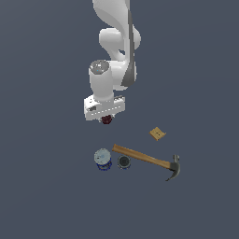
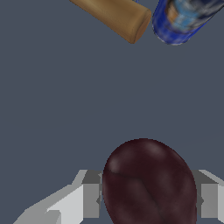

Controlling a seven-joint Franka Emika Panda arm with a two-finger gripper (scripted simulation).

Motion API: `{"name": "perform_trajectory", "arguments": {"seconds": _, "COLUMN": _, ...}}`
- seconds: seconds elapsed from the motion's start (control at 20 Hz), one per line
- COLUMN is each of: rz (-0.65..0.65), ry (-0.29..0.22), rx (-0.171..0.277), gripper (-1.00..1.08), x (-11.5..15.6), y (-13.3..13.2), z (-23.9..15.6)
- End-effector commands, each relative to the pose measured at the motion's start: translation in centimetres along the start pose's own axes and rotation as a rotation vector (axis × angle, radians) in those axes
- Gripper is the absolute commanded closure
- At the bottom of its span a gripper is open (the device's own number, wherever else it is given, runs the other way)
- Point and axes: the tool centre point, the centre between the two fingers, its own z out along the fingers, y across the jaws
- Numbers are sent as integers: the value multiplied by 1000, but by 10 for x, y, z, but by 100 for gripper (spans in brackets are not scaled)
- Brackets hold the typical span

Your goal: Pick up a designated object from a clutter of objects.

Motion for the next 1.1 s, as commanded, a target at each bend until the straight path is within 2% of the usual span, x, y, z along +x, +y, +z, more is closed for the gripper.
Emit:
{"name": "perform_trajectory", "arguments": {"seconds": 0.0, "rz": 0, "ry": 0, "rx": -1, "gripper": 108, "x": 9, "y": 3, "z": -20}}
{"name": "perform_trajectory", "arguments": {"seconds": 1.05, "rz": 0, "ry": 0, "rx": -1, "gripper": 108, "x": 96, "y": 29, "z": -198}}
